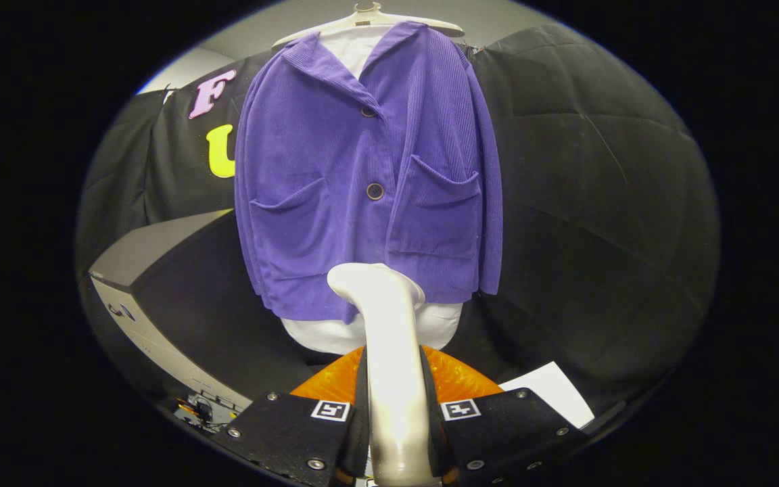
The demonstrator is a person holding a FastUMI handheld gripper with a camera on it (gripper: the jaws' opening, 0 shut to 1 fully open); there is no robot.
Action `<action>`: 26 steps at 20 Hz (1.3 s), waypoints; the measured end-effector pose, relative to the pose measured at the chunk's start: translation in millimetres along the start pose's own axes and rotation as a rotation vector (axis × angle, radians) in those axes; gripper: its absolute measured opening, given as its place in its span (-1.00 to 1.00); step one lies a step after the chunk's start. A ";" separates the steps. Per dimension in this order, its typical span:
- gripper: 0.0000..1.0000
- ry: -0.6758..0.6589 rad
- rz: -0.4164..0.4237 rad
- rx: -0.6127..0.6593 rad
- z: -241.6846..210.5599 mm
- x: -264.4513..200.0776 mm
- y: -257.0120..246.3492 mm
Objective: Iron the clothes twice with a garment steamer, once on the left side and once on the right side.
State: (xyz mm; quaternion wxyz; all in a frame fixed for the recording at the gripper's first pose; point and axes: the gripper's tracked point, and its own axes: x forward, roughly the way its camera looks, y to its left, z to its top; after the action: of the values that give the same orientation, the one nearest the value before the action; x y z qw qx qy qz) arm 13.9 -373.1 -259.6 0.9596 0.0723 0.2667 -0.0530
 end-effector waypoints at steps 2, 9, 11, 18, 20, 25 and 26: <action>-0.31 -0.017 0.034 0.002 1.2 -16.0 15.0; -0.31 -0.056 0.177 -0.053 0.6 -80.3 85.0; -0.31 -0.070 0.223 -0.067 3.7 -100.3 108.6; -0.31 -0.148 0.309 -0.152 29.8 -145.7 180.1; -0.31 -0.179 0.318 -0.151 44.6 -155.2 198.9; -0.31 -0.264 0.299 -0.148 86.1 -171.8 239.1; -0.31 -0.278 0.292 -0.149 95.4 -172.6 247.9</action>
State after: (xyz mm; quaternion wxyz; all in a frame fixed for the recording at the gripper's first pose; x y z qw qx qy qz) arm -50.3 -134.2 -61.7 0.9873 0.0311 0.1217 0.0970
